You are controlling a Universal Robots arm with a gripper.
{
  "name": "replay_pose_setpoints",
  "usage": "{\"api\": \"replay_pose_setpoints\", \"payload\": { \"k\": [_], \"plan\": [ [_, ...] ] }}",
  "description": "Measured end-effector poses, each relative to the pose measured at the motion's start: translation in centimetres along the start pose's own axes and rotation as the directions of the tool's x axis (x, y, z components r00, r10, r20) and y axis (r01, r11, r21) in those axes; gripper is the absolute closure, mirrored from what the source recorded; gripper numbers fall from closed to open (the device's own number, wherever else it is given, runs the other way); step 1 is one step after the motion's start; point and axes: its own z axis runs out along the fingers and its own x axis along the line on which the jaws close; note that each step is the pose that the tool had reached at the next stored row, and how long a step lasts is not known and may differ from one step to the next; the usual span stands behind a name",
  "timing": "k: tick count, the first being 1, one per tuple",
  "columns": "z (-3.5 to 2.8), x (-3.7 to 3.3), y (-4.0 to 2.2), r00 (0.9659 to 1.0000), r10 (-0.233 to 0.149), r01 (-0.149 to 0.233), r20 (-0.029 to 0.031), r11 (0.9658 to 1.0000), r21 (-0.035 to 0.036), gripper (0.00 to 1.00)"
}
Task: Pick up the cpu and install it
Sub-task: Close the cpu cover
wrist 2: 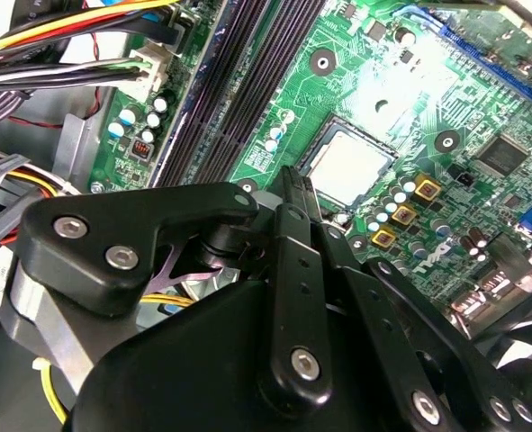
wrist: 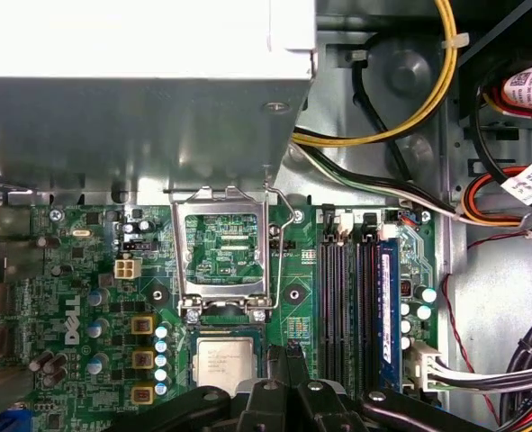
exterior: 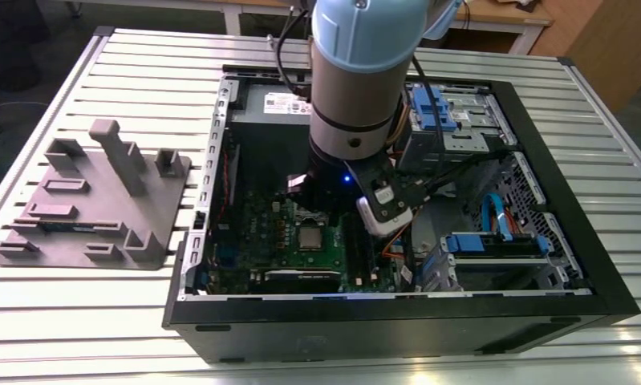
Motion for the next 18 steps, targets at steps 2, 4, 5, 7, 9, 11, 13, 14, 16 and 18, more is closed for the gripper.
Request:
{"api": "replay_pose_setpoints", "payload": {
  "k": [2, 4, 5, 7, 9, 11, 13, 14, 16, 18],
  "plan": [
    [0.07, -0.03, 0.00, 1.0000, 0.000, 0.000, 0.0000, 1.0000, 0.0000, 0.90],
    [0.07, -0.03, 0.00, 1.0000, 0.000, 0.000, 0.0000, 1.0000, 0.0000, 0.90],
    [0.07, -0.03, -0.01, 1.0000, 0.000, 0.000, 0.0000, 1.0000, 0.0000, 0.90],
    [0.07, -0.03, 0.00, 1.0000, 0.000, 0.000, 0.0000, 1.0000, 0.0000, 0.90],
    [0.08, -0.04, 0.00, 1.0000, 0.000, 0.000, 0.0000, 1.0000, 0.0000, 0.90],
    [0.10, -0.15, 0.00, 1.0000, 0.000, 0.000, 0.0000, 1.0000, -0.0002, 0.90],
    [0.15, -0.33, 0.03, 1.0000, 0.000, 0.000, 0.0000, 1.0000, -0.0002, 0.90],
    [0.17, -0.43, 0.07, 1.0000, 0.000, 0.000, -0.0001, 1.0000, 0.0001, 0.90],
    [0.25, -0.62, 0.19, 1.0000, 0.000, 0.000, -0.0001, 1.0000, -0.0001, 0.90],
    [0.36, -0.78, 0.41, 1.0000, 0.000, 0.000, -0.0001, 1.0000, 0.0000, 0.90]
  ]
}}
